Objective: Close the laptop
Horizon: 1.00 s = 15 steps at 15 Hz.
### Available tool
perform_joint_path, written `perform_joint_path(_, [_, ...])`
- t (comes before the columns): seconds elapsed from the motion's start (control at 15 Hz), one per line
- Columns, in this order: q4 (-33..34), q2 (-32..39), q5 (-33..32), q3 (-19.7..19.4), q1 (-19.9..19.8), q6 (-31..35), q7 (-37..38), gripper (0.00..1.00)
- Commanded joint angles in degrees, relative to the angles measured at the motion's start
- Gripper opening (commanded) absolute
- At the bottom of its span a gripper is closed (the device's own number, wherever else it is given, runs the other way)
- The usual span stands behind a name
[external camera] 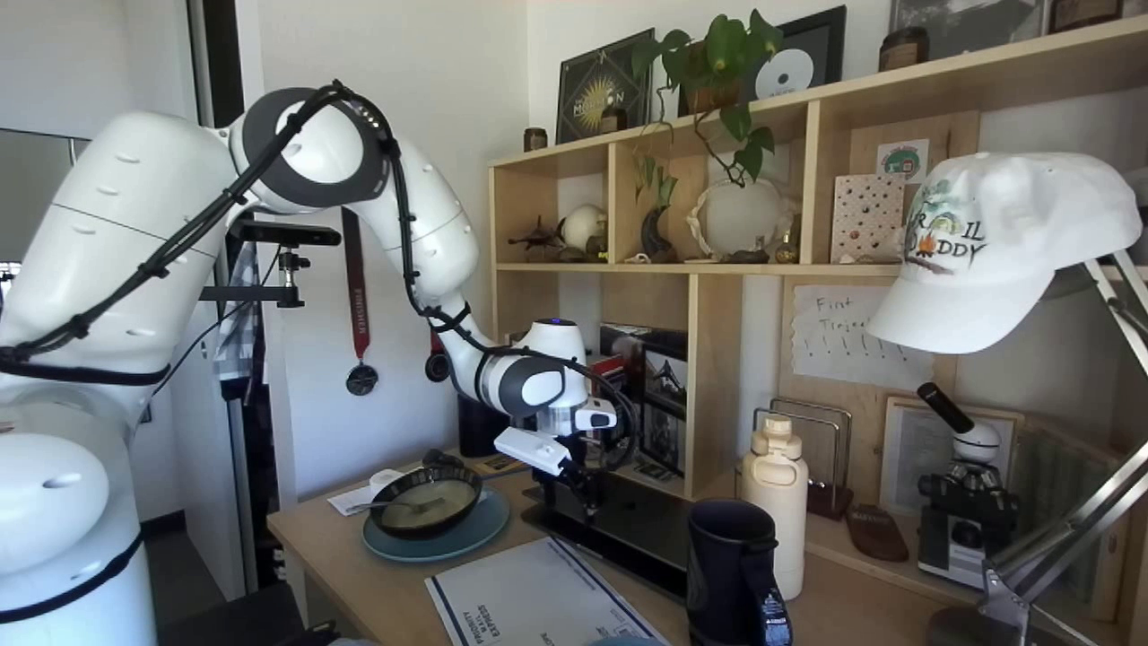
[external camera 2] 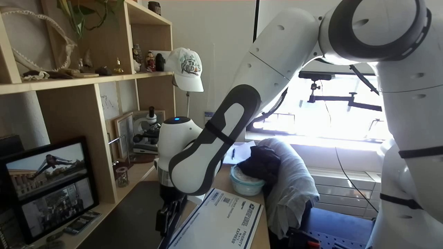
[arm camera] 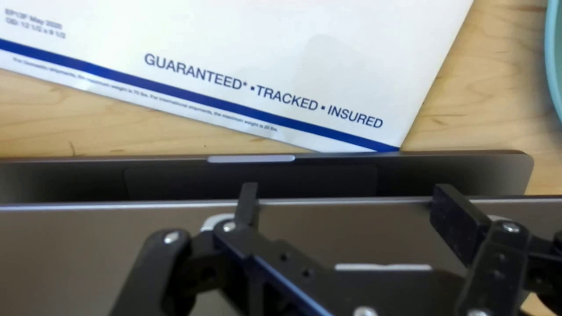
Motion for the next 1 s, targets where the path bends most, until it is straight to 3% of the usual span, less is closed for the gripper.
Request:
perform_joint_path(0.0, [0.65, 1.05, -0.25, 0.18, 0.07, -1.27, 1.56, 1.0])
perform_joint_path(0.73, [3.42, 6.43, -1.89, -0.23, 0.87, -3.99, 1.05, 1.0])
perform_joint_path(0.93, [4.0, 3.99, -2.28, -0.42, 1.08, -9.06, 1.75, 1.0])
